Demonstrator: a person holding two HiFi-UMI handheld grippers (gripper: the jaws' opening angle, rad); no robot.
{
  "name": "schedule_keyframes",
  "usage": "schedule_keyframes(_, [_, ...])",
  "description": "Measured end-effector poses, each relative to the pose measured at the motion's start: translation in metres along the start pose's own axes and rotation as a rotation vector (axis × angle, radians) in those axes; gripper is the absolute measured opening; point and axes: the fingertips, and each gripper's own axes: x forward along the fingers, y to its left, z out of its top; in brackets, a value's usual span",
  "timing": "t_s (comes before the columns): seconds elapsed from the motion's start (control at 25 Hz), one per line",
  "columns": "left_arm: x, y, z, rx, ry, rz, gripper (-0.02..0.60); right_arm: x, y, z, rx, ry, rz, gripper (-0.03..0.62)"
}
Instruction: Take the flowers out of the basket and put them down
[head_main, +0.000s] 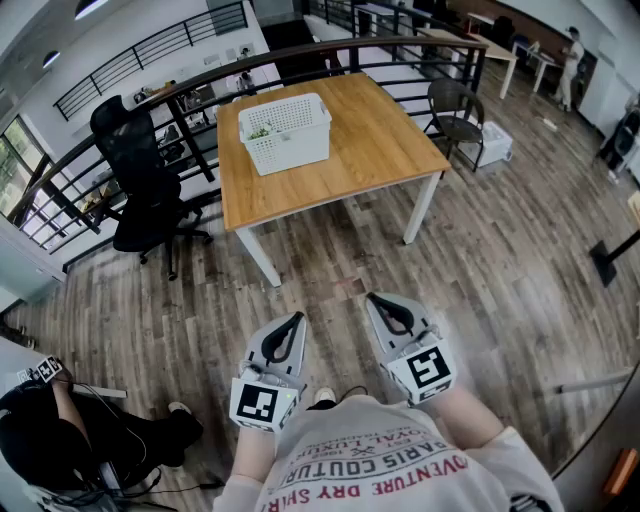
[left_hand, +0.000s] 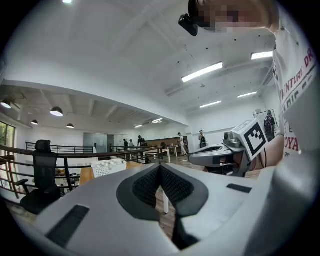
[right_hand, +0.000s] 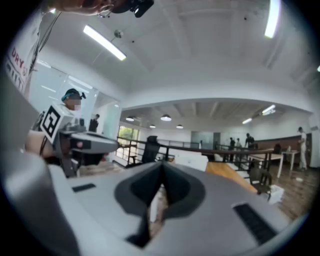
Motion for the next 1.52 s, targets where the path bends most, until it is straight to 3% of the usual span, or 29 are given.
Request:
schedule_keyframes(0.48, [0.015, 0.022, -0.004, -0.019, -0.004, -0.026, 0.015, 0.025, -0.007, -0.005, 0.034, 0.043, -0.025, 0.031])
schedule_keyframes(1.04, [0.007, 0.119, -0.026, -0.078, 0.0, -0.037, 0.015, 0.106, 0.006, -0.014, 0.054, 0.081, -0.111, 0.031])
schedule_keyframes(1.28, [0.013, 0.157, -0.031, -0.083, 0.006, -0.006, 0.015, 0.144, 0.007, -0.011, 0.052, 0.101, -0.083, 0.031])
schedule_keyframes(1.52, [0.043, 0.193, -0.039, -0.078, 0.015, 0.061, 0.015, 0.194, -0.02, -0.017, 0.042, 0.096, -0.033, 0.031])
